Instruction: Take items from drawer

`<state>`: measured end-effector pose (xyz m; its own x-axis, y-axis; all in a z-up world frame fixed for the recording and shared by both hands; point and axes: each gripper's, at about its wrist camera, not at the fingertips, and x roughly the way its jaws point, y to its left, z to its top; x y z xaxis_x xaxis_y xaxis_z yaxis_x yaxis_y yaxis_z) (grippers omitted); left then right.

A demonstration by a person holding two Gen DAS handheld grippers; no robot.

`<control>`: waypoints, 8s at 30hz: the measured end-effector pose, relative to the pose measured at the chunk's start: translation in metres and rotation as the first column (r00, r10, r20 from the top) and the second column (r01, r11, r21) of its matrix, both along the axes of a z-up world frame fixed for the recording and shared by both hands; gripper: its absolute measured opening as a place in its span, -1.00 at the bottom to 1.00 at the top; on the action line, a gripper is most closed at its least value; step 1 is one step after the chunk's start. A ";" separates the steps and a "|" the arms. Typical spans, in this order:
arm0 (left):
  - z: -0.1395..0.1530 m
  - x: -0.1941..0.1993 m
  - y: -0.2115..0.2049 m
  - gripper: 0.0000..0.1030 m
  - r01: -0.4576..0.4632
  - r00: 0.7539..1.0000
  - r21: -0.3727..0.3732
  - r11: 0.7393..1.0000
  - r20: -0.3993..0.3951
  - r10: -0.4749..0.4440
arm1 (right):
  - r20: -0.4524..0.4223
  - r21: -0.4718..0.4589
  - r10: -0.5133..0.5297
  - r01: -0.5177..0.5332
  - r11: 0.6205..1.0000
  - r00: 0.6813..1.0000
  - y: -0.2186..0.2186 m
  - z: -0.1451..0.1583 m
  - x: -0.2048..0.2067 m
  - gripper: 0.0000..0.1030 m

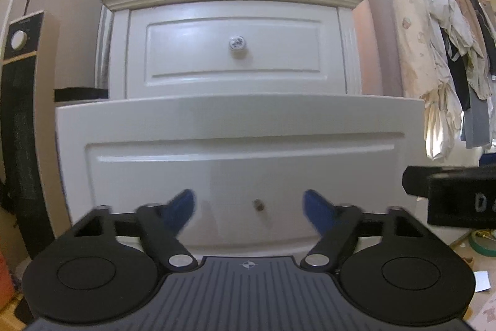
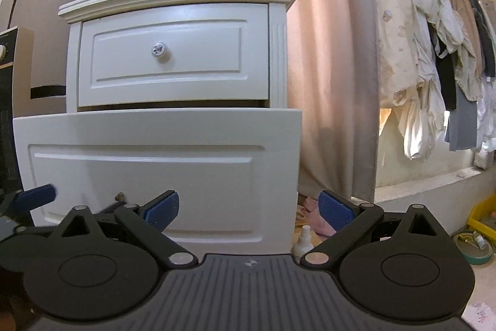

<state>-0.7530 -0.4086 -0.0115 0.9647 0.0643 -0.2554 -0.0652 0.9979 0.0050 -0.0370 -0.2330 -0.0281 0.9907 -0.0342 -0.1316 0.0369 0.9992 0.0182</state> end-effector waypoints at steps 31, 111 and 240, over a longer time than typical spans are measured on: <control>-0.009 0.042 -0.016 -0.90 -0.096 0.993 0.038 0.995 -0.067 0.099 | -0.004 0.029 0.059 -0.059 0.998 0.998 -0.021 -0.009 0.025 1.00; 0.022 0.163 0.041 0.84 -0.145 0.984 -0.060 0.988 -0.115 0.138 | 0.008 0.040 0.125 -0.126 0.991 0.992 -0.029 0.006 0.081 1.00; 0.055 0.009 0.105 1.00 -0.138 0.985 -0.036 0.990 -0.107 0.134 | 0.048 0.005 0.173 -0.174 0.985 0.984 0.052 0.012 0.036 1.00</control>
<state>-0.7437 -0.3033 0.0434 0.9158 0.1796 -0.3592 -0.2016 0.9792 -0.0244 -0.0015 -0.1814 -0.0158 0.9866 0.1399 -0.0840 -0.1383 0.9901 0.0248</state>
